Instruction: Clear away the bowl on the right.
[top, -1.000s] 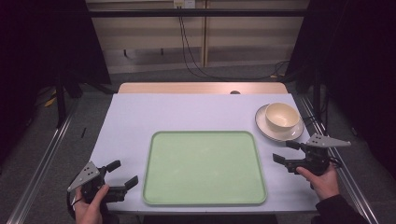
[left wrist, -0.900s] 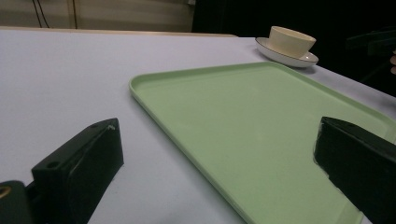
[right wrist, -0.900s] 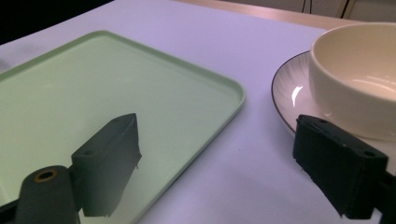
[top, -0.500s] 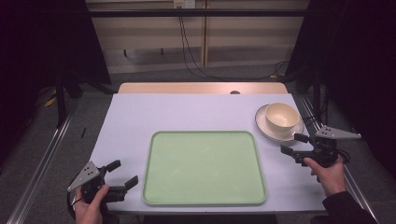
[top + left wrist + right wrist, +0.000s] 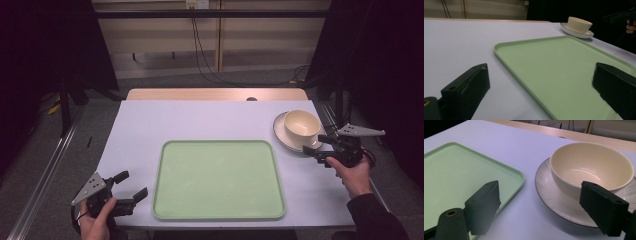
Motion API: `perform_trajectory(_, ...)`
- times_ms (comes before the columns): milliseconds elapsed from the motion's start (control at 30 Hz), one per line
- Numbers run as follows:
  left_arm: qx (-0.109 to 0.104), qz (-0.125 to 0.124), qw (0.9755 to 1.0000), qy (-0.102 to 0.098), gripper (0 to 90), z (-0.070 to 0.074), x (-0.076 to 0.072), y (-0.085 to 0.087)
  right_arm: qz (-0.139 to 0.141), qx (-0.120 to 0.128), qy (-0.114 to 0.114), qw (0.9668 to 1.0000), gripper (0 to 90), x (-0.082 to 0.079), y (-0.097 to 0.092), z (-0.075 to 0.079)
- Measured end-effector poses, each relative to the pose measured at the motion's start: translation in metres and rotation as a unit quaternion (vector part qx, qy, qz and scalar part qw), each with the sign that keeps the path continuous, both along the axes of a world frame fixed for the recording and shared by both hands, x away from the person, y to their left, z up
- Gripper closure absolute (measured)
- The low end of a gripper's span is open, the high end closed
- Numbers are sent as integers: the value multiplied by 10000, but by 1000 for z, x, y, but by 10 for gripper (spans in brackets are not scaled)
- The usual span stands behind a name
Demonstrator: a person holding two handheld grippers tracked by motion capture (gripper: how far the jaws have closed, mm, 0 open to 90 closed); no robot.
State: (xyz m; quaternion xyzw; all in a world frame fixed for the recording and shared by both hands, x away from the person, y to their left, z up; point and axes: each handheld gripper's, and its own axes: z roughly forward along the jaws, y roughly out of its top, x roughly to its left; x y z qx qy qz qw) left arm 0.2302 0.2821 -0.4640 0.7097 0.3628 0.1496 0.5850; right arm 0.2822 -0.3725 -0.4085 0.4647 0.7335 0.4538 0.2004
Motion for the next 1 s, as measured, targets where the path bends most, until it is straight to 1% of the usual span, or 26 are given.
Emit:
perform_trajectory(33, -29, 20, 10000, 4, 14, 0, 0, 0, -27, -37, -13, 10000, 154, 3, -1, 1)
perform_trajectory(67, 2, 6, 10000, -8, 14, 0, 0, 1, -23, -26, -11, 10000, 154, 5, -2, 2)
perform_trajectory(100, -50, 27, 10000, -9, 14, 0, 0, 0, -17, -29, 18, 10000, 154, 7, -3, 2)
perform_trajectory(133, -47, 24, 10000, -19, 14, 0, 0, 0, -18, -43, 32, 10000, 155, 11, -5, 4)
perform_trajectory(200, -29, 34, 10000, -40, 14, 0, 0, 0, -49, -61, 20, 10000, 159, 12, -5, 4)
perform_trajectory(233, -35, 58, 10000, -43, 14, 0, 0, 0, -17, -128, 64, 9999, 178, 17, -6, 5)
perform_trajectory(267, -38, 72, 9999, -58, 14, 0, 0, 0, -17, -128, 64, 9999, 178, 17, -6, 5)
perform_trajectory(300, -39, 71, 9999, -73, 14, 1, 0, 0, -23, -179, 84, 9998, 179, 21, -6, 7)
perform_trajectory(367, -3, 88, 9999, -104, 14, 1, 0, 0, -14, -207, 105, 9997, 181, 27, -7, 8)
perform_trajectory(500, -58, 150, 9997, -180, 14, 1, 0, 0, -52, -304, 167, 9994, 198, 39, -10, 11)
perform_trajectory(533, 41, 125, 9997, -189, 14, 1, 0, 1, -73, -321, 194, 9993, 199, 42, -11, 12)
perform_trajectory(567, -51, 165, 9997, -176, 14, 1, 0, 0, -83, -342, 218, 9991, 202, 45, -12, 11)
perform_trajectory(600, -51, 165, 9997, -176, 14, 1, 0, 0, -83, -342, 218, 9991, 202, 45, -12, 11)
perform_trajectory(633, -25, 152, 9997, -186, 14, 1, 0, 1, -140, -365, 282, 9988, 203, 52, -15, 10)
perform_trajectory(700, 32, 113, 9998, -190, 14, 1, 0, 2, -194, -367, 322, 9986, 203, 55, -17, 9)
perform_trajectory(733, 22, 125, 9997, -187, 14, 1, 0, 1, -263, -361, 390, 9982, 204, 62, -23, 7)
perform_trajectory(767, -17, 139, 9997, -180, 14, 1, 0, 1, -263, -361, 390, 9982, 204, 62, -23, 7)
perform_trajectory(800, -21, 163, 9997, -185, 14, 1, 0, 1, -374, -387, 459, 9975, 204, 68, -29, 6)
perform_trajectory(900, 30, 112, 9998, -152, 14, 1, 0, 1, -481, -409, 554, 9965, 211, 75, -34, 5)
perform_trajectory(933, 76, 96, 9998, -145, 14, 1, 1, 2, -467, -440, 559, 9964, 211, 77, -34, 5)
perform_trajectory(967, 79, 115, 9998, -132, 14, 1, 1, 2, -509, -482, 585, 9958, 213, 79, -34, 4)
perform_trajectory(1000, 67, 81, 9999, -131, 14, 1, 1, 2, -515, -516, 630, 9953, 218, 81, -34, 3)
